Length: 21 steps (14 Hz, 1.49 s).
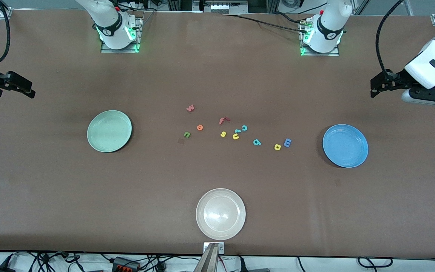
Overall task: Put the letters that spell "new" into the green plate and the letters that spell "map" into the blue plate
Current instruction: 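Reach both grippers down toward the scattered foam letters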
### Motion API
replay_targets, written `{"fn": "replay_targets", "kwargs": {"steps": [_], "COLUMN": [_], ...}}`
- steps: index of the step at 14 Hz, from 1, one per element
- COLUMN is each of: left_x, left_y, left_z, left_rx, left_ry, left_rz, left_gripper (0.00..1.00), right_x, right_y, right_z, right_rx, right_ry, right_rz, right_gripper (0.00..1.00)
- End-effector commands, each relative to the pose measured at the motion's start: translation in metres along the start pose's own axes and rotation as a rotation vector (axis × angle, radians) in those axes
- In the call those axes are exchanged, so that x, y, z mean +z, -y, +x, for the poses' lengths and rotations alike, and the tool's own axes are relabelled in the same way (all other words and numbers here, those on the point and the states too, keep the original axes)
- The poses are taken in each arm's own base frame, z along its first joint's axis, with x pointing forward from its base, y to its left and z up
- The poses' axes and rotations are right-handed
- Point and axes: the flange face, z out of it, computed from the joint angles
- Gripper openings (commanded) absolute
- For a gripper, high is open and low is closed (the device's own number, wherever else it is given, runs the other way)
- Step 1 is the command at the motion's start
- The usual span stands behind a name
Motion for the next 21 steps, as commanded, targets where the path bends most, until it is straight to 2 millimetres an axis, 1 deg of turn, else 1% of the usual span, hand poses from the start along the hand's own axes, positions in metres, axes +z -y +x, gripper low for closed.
{"fn": "replay_targets", "kwargs": {"steps": [1,7,10,12,14,15,16,17,18,19,20,21], "left_x": [-0.008,-0.008,-0.007,-0.005,0.001,0.01,0.016,0.031,0.049,0.068,0.089,0.107], "left_y": [0.001,-0.001,0.003,-0.005,-0.011,-0.012,-0.02,-0.021,-0.025,-0.031,-0.049,-0.062], "left_z": [-0.001,0.0,0.0,0.001,0.004,0.007,0.011,0.018,0.026,0.034,0.042,0.048], "left_rx": [0.006,0.008,-0.001,0.012,0.029,0.031,0.044,0.047,0.053,0.062,0.092,0.113], "left_ry": [0.003,0.003,0.004,0.01,0.022,0.041,0.053,0.077,0.108,0.137,0.168,0.199], "left_rz": [-0.011,-0.011,-0.019,-0.019,-0.022,-0.034,-0.047,-0.051,-0.068,-0.075,-0.076,-0.076], "left_gripper": [1.0,1.0,1.0,1.0,1.0,1.0,1.0,1.0,1.0,1.0,1.0,1.0], "right_x": [-0.003,-0.003,-0.003,-0.002,0.0,0.003,0.009,0.023,0.037,0.047,0.059,0.075], "right_y": [-0.001,0.0,0.001,0.001,0.002,0.003,0.006,0.017,0.032,0.048,0.063,0.077], "right_z": [-0.009,-0.009,-0.009,-0.008,-0.005,-0.004,-0.002,0.004,0.011,0.015,0.02,0.026], "right_rx": [0.013,0.013,0.01,0.01,0.009,0.003,-0.005,-0.022,-0.048,-0.07,-0.093,-0.114], "right_ry": [0.0,0.0,0.0,0.0,-0.004,0.001,0.018,0.046,0.067,0.078,0.094,0.113], "right_rz": [-0.009,-0.009,-0.009,-0.009,-0.009,-0.011,-0.01,-0.011,-0.008,-0.01,-0.009,-0.011], "right_gripper": [1.0,1.0,1.0,1.0,1.0,1.0,1.0,1.0,1.0,1.0,1.0,1.0]}}
